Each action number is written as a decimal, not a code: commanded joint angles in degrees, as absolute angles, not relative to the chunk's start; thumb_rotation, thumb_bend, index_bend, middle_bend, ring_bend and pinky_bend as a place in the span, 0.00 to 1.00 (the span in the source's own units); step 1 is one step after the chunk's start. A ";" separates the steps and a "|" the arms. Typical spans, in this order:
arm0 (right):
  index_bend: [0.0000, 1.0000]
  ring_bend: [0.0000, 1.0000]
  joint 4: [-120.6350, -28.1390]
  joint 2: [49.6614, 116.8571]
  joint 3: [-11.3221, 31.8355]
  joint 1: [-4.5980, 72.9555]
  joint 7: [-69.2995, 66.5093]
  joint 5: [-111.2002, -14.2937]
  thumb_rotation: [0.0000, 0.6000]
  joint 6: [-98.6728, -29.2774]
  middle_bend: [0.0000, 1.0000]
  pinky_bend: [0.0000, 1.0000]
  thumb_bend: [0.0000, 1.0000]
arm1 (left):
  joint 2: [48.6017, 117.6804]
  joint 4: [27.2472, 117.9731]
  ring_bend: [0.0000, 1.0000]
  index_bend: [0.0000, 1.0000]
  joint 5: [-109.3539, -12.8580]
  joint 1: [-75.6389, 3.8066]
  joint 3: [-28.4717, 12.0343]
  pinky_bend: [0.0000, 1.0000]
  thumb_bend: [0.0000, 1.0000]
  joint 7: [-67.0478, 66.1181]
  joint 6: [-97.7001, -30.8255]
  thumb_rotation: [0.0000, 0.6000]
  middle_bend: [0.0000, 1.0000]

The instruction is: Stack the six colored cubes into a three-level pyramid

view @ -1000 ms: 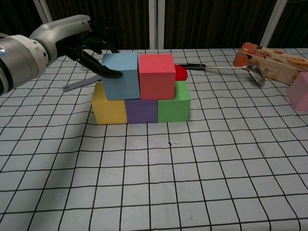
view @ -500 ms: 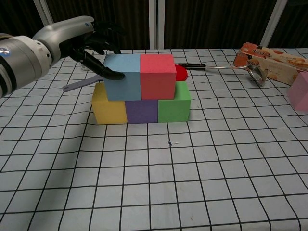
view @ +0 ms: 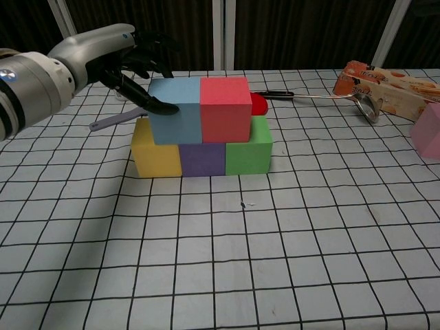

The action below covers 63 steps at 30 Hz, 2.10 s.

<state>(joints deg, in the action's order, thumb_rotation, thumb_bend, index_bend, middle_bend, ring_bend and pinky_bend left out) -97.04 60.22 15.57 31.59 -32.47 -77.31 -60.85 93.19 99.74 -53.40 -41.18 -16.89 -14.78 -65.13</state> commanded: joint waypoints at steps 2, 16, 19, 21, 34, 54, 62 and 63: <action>0.00 0.00 -97.07 60.21 15.50 31.57 -32.42 -77.31 1.00 -60.78 0.07 0.00 0.00 | 93.30 99.59 0.18 0.16 -53.45 -41.25 -16.83 0.18 0.25 -14.82 -65.12 1.00 0.52; 0.00 0.00 -96.73 60.46 15.21 31.35 -32.33 -77.07 1.00 -60.57 0.07 0.00 0.00 | 92.93 98.97 0.18 0.10 -55.49 -40.87 -15.69 0.18 0.20 -12.49 -63.64 1.00 0.32; 0.00 0.00 -96.65 60.51 15.12 31.28 -32.27 -77.03 1.00 -60.51 0.07 0.00 0.00 | 92.83 98.98 0.18 0.09 -56.01 -40.80 -15.56 0.18 0.19 -11.96 -63.42 1.00 0.24; 0.00 0.00 -96.59 60.54 15.04 31.21 -32.25 -77.02 1.00 -60.50 0.07 0.00 0.00 | 92.76 98.99 0.18 0.09 -56.17 -40.79 -15.51 0.18 0.18 -11.83 -63.30 1.00 0.21; 0.00 0.00 -96.85 61.07 15.02 31.90 -30.46 -76.19 1.00 -59.27 0.07 0.00 0.02 | 90.22 102.33 0.11 0.07 -59.19 -38.87 -14.33 0.17 0.16 -10.92 -65.17 1.00 0.13; 0.00 0.00 -94.19 72.33 15.44 42.60 -12.42 -62.84 1.00 -47.41 0.01 0.00 0.05 | 82.60 94.34 0.10 0.07 -65.69 -28.19 -11.86 0.17 0.16 -0.37 -73.32 1.00 0.13; 0.00 0.00 -92.52 77.05 15.22 45.86 -5.20 -56.37 1.00 -46.41 0.00 0.00 0.06 | 82.05 92.60 0.09 0.07 -66.44 -27.01 -12.07 0.17 0.16 0.50 -73.54 1.00 0.13; 0.00 0.00 -92.35 77.85 15.30 46.30 -4.70 -55.89 1.00 -46.33 0.00 0.00 0.07 | 81.90 92.22 0.09 0.07 -66.35 -26.63 -12.10 0.17 0.16 0.76 -73.72 1.00 0.13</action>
